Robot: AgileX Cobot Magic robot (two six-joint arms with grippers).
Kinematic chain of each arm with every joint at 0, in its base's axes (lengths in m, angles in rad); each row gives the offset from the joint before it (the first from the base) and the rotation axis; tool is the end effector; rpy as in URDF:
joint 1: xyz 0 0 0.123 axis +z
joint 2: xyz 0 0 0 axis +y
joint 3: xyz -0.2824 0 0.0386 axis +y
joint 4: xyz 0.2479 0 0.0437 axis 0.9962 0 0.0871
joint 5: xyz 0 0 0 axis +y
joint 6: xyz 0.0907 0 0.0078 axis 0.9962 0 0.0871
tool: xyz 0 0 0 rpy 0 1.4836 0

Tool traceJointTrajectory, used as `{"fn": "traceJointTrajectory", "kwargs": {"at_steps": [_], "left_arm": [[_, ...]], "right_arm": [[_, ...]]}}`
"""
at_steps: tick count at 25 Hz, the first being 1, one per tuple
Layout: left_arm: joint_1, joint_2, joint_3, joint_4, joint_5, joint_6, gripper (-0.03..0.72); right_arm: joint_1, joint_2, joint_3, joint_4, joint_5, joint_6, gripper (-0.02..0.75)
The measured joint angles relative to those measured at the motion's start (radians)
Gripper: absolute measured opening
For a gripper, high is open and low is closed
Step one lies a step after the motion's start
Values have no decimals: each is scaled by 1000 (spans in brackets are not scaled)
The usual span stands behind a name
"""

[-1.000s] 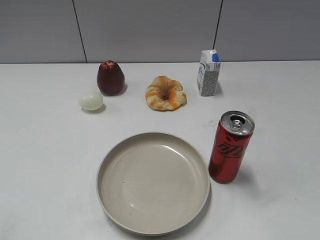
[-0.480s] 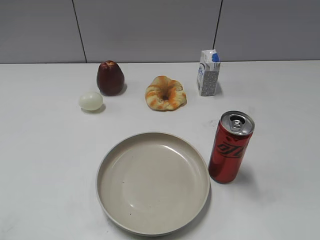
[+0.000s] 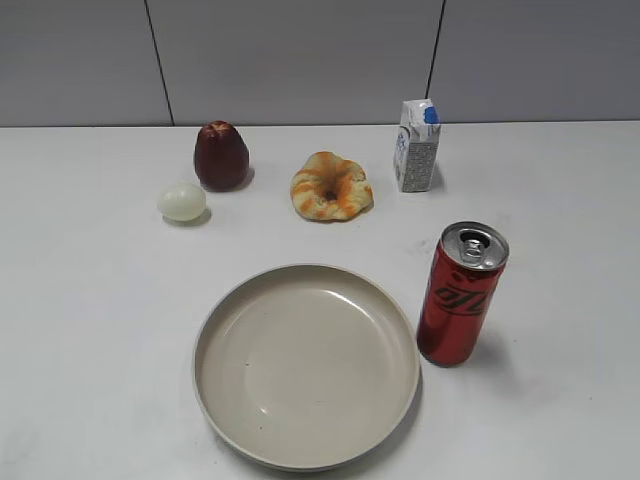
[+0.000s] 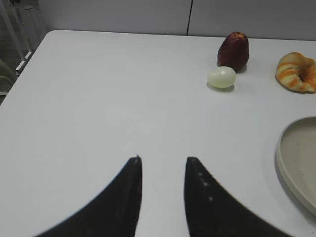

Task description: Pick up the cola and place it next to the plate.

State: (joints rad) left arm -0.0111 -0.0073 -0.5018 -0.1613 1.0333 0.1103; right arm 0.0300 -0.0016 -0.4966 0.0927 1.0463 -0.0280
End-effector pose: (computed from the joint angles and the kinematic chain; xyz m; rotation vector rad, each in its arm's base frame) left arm -0.0058 -0.0125 0.2807 0.1269 1.9959 -0.1282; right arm -0.0045 0.0072 0.2777 -0.0622 2.0291 0.1120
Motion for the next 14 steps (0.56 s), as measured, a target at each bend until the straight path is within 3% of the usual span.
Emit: {"fn": "traceJointTrajectory", "kwargs": {"at_steps": [14], "left_arm": [[0, 0, 0, 0, 0, 0, 237]], "right_arm": [[-2, -4, 0, 5, 0, 0, 563]]}}
